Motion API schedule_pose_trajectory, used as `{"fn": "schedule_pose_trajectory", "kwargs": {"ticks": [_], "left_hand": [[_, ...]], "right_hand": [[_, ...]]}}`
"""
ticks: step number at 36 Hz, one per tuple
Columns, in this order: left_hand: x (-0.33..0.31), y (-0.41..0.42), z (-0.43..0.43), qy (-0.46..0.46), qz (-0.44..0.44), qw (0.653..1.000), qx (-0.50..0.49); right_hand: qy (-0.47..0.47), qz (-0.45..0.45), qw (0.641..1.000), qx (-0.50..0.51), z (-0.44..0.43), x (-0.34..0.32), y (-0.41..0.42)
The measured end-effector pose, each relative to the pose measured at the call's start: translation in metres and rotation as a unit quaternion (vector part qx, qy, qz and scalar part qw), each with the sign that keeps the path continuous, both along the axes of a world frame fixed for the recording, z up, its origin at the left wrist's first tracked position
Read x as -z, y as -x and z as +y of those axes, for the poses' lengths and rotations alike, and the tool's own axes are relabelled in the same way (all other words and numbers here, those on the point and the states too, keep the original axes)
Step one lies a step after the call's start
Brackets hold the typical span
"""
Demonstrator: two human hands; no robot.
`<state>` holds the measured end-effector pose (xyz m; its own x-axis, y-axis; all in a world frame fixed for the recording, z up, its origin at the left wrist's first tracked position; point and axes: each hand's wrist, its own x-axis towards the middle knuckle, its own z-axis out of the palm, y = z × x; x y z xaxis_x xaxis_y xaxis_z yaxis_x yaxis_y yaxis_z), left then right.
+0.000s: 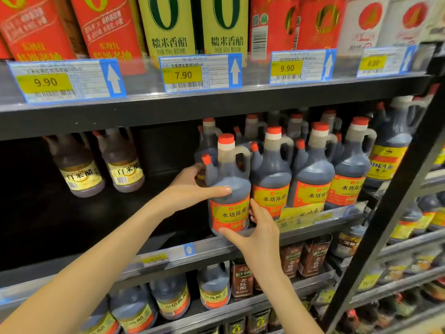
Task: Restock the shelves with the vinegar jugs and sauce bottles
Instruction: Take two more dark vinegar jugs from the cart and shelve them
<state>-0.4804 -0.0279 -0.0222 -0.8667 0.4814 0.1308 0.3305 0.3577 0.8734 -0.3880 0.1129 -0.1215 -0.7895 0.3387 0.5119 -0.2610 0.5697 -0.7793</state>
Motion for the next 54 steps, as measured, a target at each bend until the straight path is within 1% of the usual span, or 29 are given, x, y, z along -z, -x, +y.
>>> {"fn": "schedule_pose_trajectory", "kwargs": {"ticks": [2, 4, 8, 12, 21, 30, 35, 38, 42, 45, 49, 52, 54], "left_hand": [[-0.003, -0.001, -0.001, 0.017, 0.011, 1.000, 0.004], [-0.002, -0.001, -0.003, 0.022, 0.005, 1.000, 0.009], [-0.002, -0.001, -0.003, -0.001, -0.007, 1.000, 0.017], [-0.003, 0.000, 0.001, -0.017, -0.011, 0.999, 0.026], [0.000, 0.013, 0.005, -0.053, -0.028, 0.998, 0.012], [0.008, 0.014, 0.008, -0.064, -0.008, 0.998, -0.007], [0.014, 0.012, 0.011, -0.064, 0.008, 0.998, -0.018], [0.017, 0.010, 0.013, -0.044, 0.020, 0.999, -0.025], [0.016, 0.001, 0.010, -0.019, 0.041, 0.998, -0.035], [0.015, -0.012, 0.003, 0.006, 0.067, 0.997, -0.036], [0.012, -0.032, -0.005, 0.039, 0.107, 0.993, -0.038], [0.014, -0.049, -0.012, 0.063, 0.123, 0.990, -0.041], [0.015, -0.061, -0.015, 0.095, 0.157, 0.982, -0.037]], "right_hand": [[-0.012, 0.009, 1.000, 0.026, -0.001, 0.002, 0.002], [-0.023, 0.015, 0.999, 0.047, -0.002, 0.004, 0.006], [-0.036, 0.023, 0.997, 0.070, -0.001, 0.009, 0.012], [-0.050, 0.014, 0.996, 0.066, 0.004, 0.006, 0.021], [-0.063, -0.013, 0.995, 0.074, 0.006, 0.005, 0.039], [-0.055, -0.017, 0.995, 0.076, 0.000, 0.004, 0.038], [-0.073, -0.030, 0.994, 0.082, -0.003, 0.000, 0.035], [-0.049, -0.048, 0.996, 0.059, -0.002, -0.003, 0.033], [0.037, -0.084, 0.996, 0.005, 0.002, -0.010, 0.028], [0.055, -0.092, 0.994, -0.023, 0.006, -0.021, 0.019], [0.038, -0.077, 0.995, -0.049, 0.011, -0.033, 0.005], [-0.025, -0.098, 0.992, -0.081, 0.019, -0.037, -0.003], [-0.068, -0.113, 0.986, -0.101, 0.027, -0.040, -0.011]]}}
